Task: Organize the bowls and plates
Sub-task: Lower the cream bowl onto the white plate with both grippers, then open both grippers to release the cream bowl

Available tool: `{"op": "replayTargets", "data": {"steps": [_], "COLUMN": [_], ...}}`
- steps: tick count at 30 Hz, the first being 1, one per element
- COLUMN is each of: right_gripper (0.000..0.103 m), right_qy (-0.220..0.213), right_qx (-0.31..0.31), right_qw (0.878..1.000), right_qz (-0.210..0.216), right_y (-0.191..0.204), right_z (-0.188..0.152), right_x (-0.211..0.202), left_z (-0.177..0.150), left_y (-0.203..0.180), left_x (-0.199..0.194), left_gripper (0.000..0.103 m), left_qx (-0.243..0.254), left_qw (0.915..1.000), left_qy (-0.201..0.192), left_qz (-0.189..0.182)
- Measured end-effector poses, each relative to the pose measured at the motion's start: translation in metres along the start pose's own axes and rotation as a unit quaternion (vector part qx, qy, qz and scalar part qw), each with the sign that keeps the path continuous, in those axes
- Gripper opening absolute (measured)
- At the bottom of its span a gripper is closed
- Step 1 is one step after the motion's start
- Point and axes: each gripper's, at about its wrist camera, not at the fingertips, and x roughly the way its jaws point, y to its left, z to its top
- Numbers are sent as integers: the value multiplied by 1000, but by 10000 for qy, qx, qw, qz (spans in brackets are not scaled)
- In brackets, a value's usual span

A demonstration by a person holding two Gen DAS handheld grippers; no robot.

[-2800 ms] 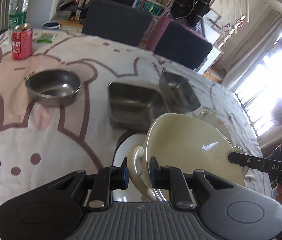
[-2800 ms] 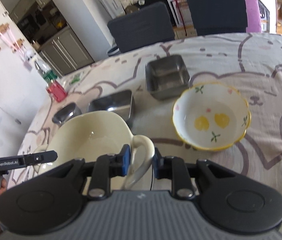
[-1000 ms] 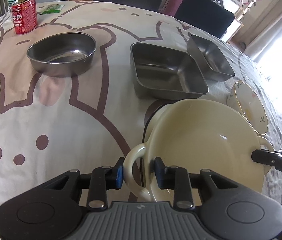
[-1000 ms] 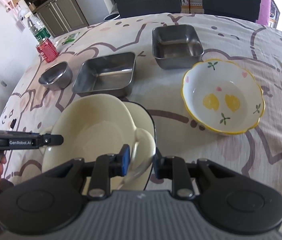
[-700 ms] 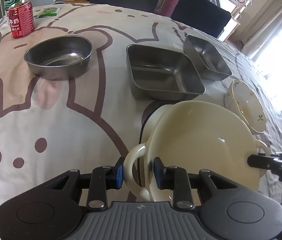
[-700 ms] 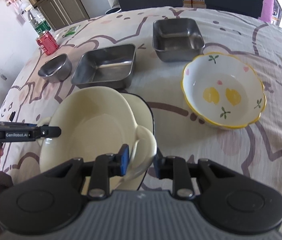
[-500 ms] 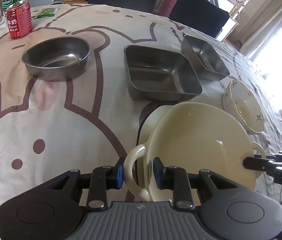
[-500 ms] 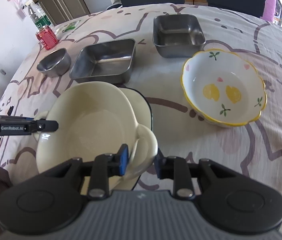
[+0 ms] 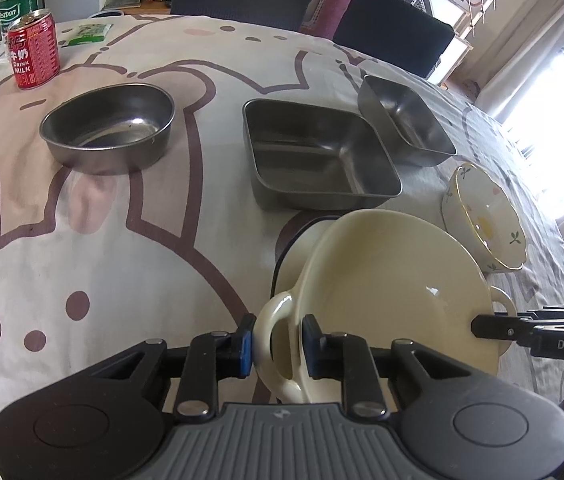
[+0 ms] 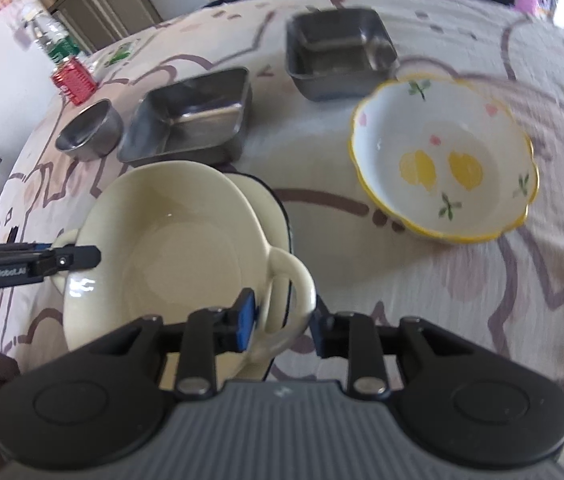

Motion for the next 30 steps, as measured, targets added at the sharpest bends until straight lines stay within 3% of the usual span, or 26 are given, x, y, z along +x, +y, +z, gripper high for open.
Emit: {"op": "replayTargets", "data": {"steps": [19,21,23,26,30], "right_gripper": [37,42,57,62,74], "right_qy": [-68,-68,-41,67,-63], "right_qx": [-133,-91,-16,155,67], "right_qw": [9998,9999,9998,9998,9998], "right_qz": [-97,-112,-187,-142,-178], "right_y": [3,2,0,-3,0], "right_z": [-3,-3,-2,-3,-6], "right_x": [-1,0,2,6,3], "left_z": [1,1,-1,-2,-3], "left_y": [0,0,1,0,-2], "left_x": [2,3,5,6,3], "left_gripper": [29,41,53,76,92], "left_qx": [29,21,2,31,61], "left_qw": [9999,9998,9997,9995,9996], "left_qy": [91,140,214,250,217], "left_qz": [51,115,148,166,196]}}
